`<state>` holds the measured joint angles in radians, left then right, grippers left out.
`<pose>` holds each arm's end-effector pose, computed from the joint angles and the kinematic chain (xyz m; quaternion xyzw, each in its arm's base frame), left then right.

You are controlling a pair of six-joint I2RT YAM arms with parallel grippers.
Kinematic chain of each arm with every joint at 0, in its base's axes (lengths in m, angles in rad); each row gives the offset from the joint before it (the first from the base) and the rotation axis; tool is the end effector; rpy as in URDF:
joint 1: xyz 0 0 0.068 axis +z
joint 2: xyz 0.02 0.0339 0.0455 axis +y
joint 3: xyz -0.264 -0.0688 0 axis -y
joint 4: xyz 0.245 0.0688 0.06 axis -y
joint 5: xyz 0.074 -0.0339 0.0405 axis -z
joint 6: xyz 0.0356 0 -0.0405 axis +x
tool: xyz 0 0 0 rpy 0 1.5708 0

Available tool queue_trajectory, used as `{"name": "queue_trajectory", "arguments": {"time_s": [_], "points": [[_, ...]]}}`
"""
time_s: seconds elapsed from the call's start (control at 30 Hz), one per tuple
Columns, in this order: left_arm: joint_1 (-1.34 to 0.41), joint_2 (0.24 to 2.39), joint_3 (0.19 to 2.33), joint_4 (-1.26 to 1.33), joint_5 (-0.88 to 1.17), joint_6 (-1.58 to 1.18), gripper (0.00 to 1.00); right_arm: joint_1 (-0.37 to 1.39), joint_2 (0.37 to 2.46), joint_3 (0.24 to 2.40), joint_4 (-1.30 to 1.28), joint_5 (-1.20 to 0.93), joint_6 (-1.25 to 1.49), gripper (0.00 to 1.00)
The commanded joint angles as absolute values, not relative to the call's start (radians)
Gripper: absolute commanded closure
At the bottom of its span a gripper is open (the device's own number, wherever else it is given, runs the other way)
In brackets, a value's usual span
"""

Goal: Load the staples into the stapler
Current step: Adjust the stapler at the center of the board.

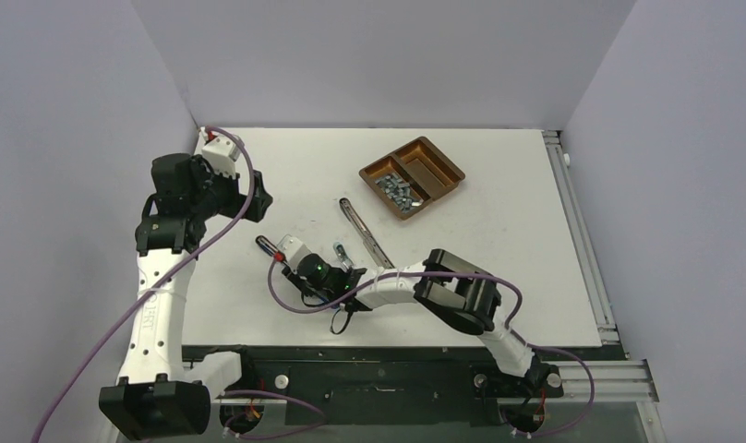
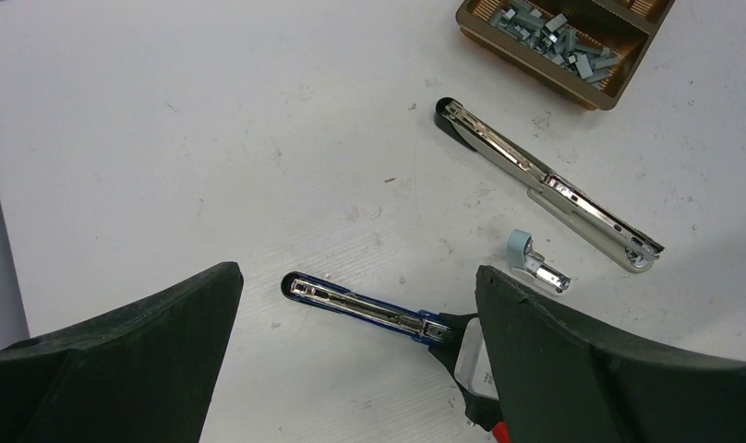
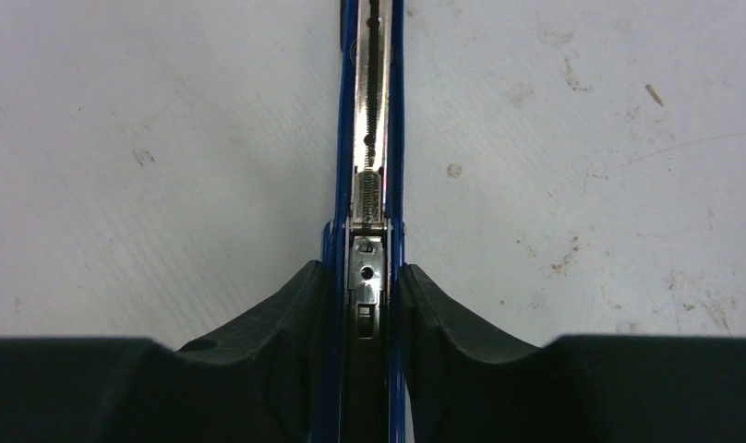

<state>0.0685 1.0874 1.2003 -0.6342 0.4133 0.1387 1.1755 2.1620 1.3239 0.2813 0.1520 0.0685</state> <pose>0.2269 0.0012 0.3814 0.1325 0.8429 -0.1259 0.5061 0.1853 0.4301 0.1330 -0.4269 0.7609 0.2282 0.4322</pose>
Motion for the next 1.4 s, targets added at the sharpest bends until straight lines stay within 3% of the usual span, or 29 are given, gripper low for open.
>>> {"name": "queue_trajectory", "arguments": {"time_s": [0.0, 0.13, 0.53, 0.7, 0.83, 1.1, 1.37], "points": [[0.075, 1.059, 1.244, -0.611, 0.399, 0.155, 0.04, 1.2, 2.17, 1.345, 0.317, 0.334, 0.136, 0.76], [0.076, 1.055, 1.243, -0.618, 0.404, 0.167, 0.04, 1.203, 2.156, 1.321, 0.296, 0.423, 0.27, 0.91], [0.061, 1.039, 1.251, -0.638, 0.43, 0.199, 0.02, 1.213, 2.137, 1.308, 0.19, 0.593, 0.527, 0.91], [0.057, 1.029, 1.236, -0.633, 0.438, 0.193, 0.01, 1.237, 2.171, 1.366, 0.136, 0.623, 0.514, 0.84], [0.053, 1.016, 1.217, -0.629, 0.455, 0.177, 0.01, 1.239, 2.167, 1.389, 0.129, 0.632, 0.483, 0.7], [0.049, 1.026, 1.257, -0.672, 0.495, 0.194, 0.04, 1.239, 2.038, 1.388, 0.144, 0.603, 0.322, 0.54], [0.049, 1.04, 1.288, -0.695, 0.487, 0.198, 0.04, 1.214, 1.913, 1.419, 0.085, 0.564, 0.241, 0.51]]}}
